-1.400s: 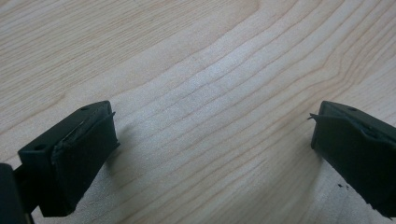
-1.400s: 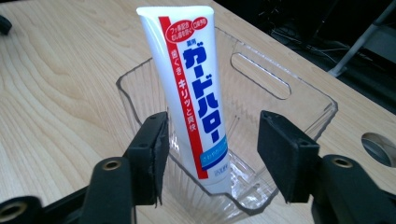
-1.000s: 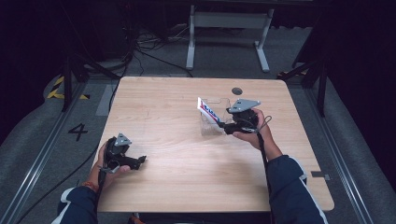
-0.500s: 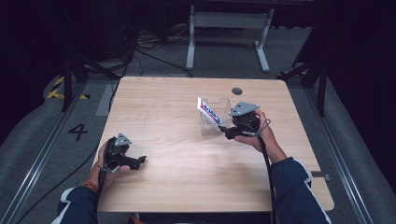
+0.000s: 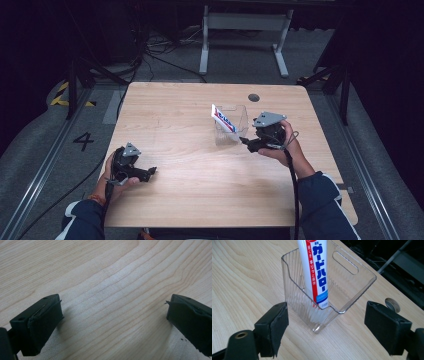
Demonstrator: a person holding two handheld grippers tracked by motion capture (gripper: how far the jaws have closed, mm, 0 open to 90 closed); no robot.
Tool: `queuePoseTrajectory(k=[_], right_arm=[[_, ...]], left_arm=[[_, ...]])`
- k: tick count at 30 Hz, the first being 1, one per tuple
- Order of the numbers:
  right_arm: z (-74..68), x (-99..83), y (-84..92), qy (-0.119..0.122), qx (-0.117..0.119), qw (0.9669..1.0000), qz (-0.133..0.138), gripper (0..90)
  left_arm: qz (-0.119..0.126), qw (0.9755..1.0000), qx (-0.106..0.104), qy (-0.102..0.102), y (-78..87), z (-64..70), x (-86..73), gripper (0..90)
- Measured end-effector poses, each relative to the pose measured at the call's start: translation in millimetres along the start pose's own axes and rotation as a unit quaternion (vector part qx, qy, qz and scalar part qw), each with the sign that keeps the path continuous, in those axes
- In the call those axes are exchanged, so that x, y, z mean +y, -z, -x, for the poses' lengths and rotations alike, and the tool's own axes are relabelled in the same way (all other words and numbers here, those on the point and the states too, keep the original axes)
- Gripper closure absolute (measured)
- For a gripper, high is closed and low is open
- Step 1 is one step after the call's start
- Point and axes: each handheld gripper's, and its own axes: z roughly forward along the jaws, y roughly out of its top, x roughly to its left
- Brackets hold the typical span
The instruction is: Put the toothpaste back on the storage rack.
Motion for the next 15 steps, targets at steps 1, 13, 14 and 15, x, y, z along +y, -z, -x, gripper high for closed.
queuePoseTrajectory(k=[1,13,14,15], right_arm=[[-0.2,-1.1,0.9,-0.001,0.000,1.0000,-0.002,20.5],[0.3,-18.1,12.6,0.004,-0.007,0.9999,-0.012,20.3],[-0.3,-20.3,13.0,0.003,-0.007,0.9999,-0.014,20.3],[-0.7,-22.1,13.3,0.002,-0.009,0.9998,-0.016,20.3]], left_arm=[[0.000,1.0000,0.000,-0.004,0.0,-0.5,0.2,0.6],[0.000,1.0000,0.000,-0.001,0.0,-0.1,0.0,0.6],[0.000,1.0000,0.000,-0.003,0.1,-0.3,0.1,0.6],[0.000,1.0000,0.000,-0.004,0.1,-0.5,0.2,0.6]])
